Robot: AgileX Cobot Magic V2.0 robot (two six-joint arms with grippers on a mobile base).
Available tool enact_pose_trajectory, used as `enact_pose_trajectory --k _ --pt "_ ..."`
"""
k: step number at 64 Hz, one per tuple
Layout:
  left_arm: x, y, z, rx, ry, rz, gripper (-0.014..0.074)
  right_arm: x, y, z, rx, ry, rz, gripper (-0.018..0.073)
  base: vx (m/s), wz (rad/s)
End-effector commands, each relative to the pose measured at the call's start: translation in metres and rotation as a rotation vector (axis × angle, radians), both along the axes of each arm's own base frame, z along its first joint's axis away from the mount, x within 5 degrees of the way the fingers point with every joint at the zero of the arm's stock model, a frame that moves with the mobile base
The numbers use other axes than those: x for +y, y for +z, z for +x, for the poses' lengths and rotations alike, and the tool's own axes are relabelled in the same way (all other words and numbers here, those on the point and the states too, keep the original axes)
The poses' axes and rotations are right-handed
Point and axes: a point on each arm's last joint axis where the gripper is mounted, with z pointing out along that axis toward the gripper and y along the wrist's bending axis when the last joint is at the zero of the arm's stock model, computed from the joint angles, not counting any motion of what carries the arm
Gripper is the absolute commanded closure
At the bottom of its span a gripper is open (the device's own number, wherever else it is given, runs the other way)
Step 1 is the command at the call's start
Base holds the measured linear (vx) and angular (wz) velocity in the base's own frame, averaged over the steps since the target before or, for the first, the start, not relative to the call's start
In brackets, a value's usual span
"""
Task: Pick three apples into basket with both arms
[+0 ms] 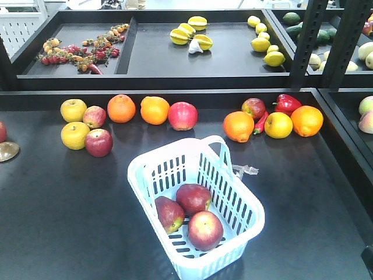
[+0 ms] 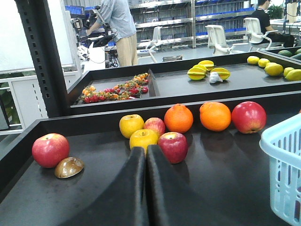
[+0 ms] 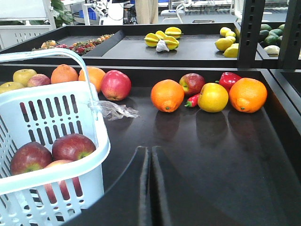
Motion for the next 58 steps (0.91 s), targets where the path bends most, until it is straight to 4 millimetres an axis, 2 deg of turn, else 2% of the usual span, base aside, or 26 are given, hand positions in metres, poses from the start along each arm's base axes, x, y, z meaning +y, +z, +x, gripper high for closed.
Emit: enact_pose_trajectory --k 1,58 --pt "0.0003 -0.0007 -0.0003 -0.060 0.004 -0.009 0.0603 -0.0003 0.0051 0.0003 -0.084 -0.004 0.003 0.0561 0.00 0.00" --pt "0.0003 -0.0007 -0.0003 -0.060 0.004 -0.009 0.0603 -0.0003 0.0045 0.0003 -0.079 -0.004 -0.001 0.0561 0.00 0.00"
